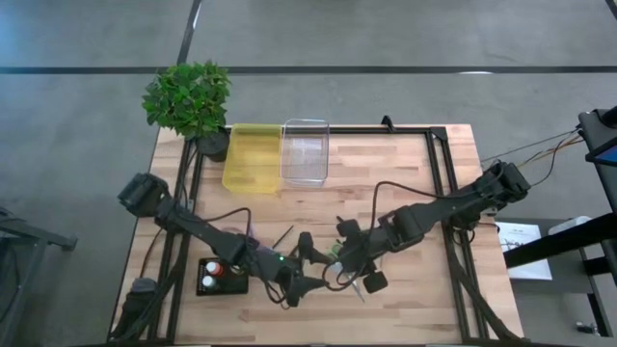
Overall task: Pick & Place Paint Supplies
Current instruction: Put the blue paint bottle into the black bin
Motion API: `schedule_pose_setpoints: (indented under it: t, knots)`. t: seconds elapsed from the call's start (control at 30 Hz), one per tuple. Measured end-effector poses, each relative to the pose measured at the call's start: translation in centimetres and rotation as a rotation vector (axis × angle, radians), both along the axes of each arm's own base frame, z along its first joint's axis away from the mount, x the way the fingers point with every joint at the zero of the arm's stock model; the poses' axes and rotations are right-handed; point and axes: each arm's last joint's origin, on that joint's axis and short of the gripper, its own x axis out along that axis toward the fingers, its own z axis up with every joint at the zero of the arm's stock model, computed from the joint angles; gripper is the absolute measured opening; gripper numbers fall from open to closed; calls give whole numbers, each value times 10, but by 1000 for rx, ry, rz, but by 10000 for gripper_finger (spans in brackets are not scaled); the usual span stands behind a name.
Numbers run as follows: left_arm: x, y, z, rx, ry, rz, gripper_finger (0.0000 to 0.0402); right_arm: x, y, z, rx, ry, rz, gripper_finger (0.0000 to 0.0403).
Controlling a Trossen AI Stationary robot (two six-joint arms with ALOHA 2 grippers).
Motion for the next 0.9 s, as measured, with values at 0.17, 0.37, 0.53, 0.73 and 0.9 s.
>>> schedule_pose_setpoints:
  t: [0.17,0.37,0.53,0.73,0.9]
  knots:
    - [5,10,0,-14,-3,-11,291,1,1,1,5,-21,15,121]
    - [7,11,2,-31,-11,-52,244,1,0,2,1,-25,26,121]
    - [8,11,4,-48,-27,-87,211,1,1,3,-3,-31,35,121]
    - [10,16,4,-56,-30,-93,201,2,1,4,15,-44,45,121]
    - [11,17,4,-62,-32,-106,201,2,1,4,17,-47,46,121]
